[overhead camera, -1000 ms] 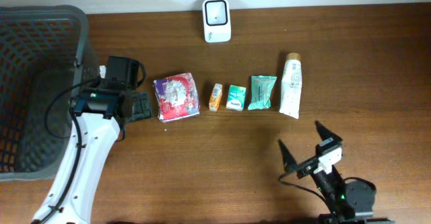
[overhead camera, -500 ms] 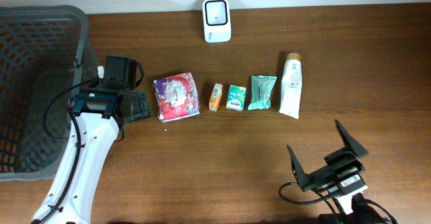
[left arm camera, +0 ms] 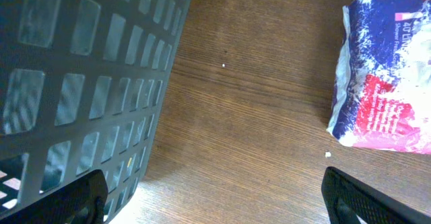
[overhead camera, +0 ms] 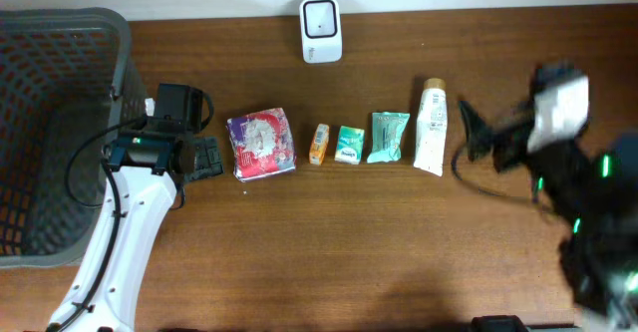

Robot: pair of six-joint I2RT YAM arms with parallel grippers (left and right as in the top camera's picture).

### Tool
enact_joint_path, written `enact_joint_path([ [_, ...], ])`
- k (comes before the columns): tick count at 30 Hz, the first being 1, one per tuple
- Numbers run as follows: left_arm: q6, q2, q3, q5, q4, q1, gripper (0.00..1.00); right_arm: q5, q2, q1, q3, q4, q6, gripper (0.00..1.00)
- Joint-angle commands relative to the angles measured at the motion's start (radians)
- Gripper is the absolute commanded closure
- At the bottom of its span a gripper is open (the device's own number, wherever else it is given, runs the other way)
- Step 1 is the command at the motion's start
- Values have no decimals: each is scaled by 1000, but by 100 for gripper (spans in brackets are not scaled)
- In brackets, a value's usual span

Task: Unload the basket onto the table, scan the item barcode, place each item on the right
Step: 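Reach the right gripper to the white tube and grasp it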

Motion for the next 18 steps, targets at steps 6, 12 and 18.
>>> enact_joint_path([
  [6, -11, -2, -3, 0, -1, 4, 1, -277, 473, 4, 420, -589, 62, 2],
  [12, -11, -2, -3, 0, -1, 4, 1, -141, 720, 4, 422, -657, 224, 2],
  [18, -11, -2, -3, 0, -1, 4, 1, 41, 812, -40, 555, -743, 245, 2],
])
